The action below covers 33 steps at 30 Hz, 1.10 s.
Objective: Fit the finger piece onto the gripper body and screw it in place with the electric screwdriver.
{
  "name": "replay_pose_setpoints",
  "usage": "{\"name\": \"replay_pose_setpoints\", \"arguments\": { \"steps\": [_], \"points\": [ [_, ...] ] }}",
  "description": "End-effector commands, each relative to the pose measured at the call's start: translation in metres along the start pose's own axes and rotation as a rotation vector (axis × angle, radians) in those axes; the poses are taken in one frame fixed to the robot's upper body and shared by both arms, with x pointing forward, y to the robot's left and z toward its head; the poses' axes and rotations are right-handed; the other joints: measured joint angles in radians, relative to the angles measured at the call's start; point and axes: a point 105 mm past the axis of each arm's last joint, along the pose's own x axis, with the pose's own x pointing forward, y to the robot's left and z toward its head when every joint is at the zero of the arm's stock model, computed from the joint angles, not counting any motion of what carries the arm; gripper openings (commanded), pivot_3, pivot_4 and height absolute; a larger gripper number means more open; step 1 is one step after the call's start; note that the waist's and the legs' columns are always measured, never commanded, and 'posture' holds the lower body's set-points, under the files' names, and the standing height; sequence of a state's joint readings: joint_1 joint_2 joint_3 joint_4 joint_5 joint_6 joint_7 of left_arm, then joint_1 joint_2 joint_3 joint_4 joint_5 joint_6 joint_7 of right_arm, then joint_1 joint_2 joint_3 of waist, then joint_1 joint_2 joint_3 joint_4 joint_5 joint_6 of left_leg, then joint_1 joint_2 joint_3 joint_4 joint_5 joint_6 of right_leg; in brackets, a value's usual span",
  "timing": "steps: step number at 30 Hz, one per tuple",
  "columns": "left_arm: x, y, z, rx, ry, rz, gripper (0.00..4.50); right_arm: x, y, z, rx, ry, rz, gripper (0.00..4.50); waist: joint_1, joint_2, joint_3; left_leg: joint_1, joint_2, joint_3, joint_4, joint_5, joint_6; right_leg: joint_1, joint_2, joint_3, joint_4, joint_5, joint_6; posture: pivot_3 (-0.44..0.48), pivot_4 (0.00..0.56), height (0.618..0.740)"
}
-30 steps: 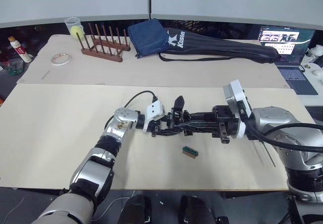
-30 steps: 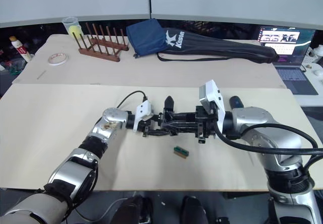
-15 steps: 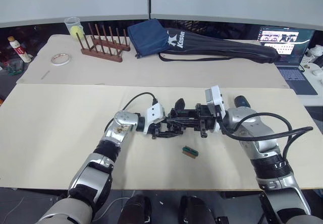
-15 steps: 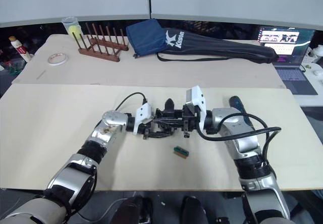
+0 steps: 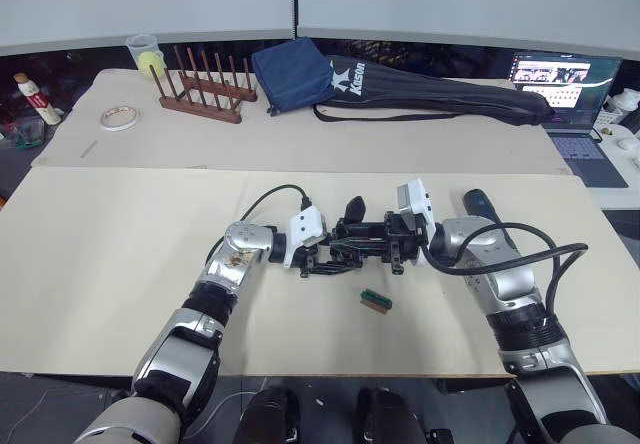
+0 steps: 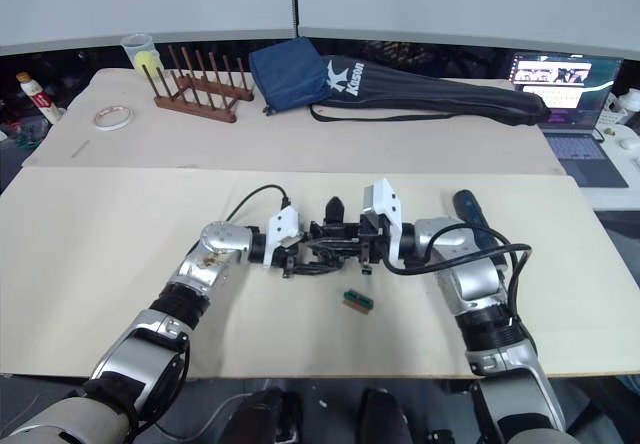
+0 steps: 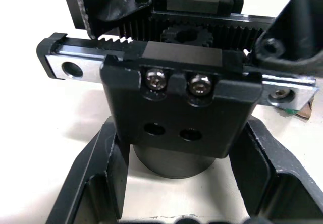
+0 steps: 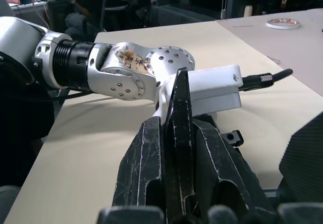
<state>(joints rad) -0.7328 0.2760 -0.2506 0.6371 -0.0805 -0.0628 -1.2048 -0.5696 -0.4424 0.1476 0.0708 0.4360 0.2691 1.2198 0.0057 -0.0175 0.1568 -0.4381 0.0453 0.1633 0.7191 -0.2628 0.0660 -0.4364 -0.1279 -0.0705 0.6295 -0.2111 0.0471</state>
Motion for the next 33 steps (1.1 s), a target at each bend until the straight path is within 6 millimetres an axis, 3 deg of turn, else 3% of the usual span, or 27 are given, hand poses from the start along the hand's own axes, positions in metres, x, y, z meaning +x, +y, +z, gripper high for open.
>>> {"name": "replay_pose_setpoints", "arguments": {
  "steps": [1,17,26,33],
  "points": [
    [0.001,-0.001,0.005,0.020,-0.008,-0.004,2.28,0.002,-0.004,0.006,-0.041,-0.010,-0.005,0.35,0.000,0.000,0.000,0.000,0.000,0.000,0.000,0.000,0.000,0.000,0.000,0.000,0.000,0.000,0.000,0.000,0.150,0.740],
    [-0.001,0.001,0.006,0.025,-0.006,-0.002,2.28,-0.004,-0.009,-0.002,-0.040,0.019,-0.010,0.35,0.000,0.000,0.000,0.000,0.000,0.000,0.001,0.000,0.000,0.000,0.000,0.000,0.001,0.000,0.000,0.000,0.150,0.740],
    [-0.002,0.001,0.005,0.029,-0.002,-0.002,2.28,-0.013,-0.008,0.005,-0.042,0.022,0.012,0.35,-0.001,0.000,0.000,0.000,0.000,0.000,0.001,0.000,0.000,0.000,0.000,0.000,0.001,0.000,0.000,0.000,0.150,0.740],
    [0.000,0.001,0.006,0.031,-0.005,-0.004,2.28,-0.009,-0.006,0.006,-0.041,0.014,0.024,0.35,0.000,0.000,0.000,0.000,0.000,0.000,0.001,0.000,0.000,0.000,0.000,0.000,0.001,0.000,0.000,0.000,0.150,0.740]
  ]
}}
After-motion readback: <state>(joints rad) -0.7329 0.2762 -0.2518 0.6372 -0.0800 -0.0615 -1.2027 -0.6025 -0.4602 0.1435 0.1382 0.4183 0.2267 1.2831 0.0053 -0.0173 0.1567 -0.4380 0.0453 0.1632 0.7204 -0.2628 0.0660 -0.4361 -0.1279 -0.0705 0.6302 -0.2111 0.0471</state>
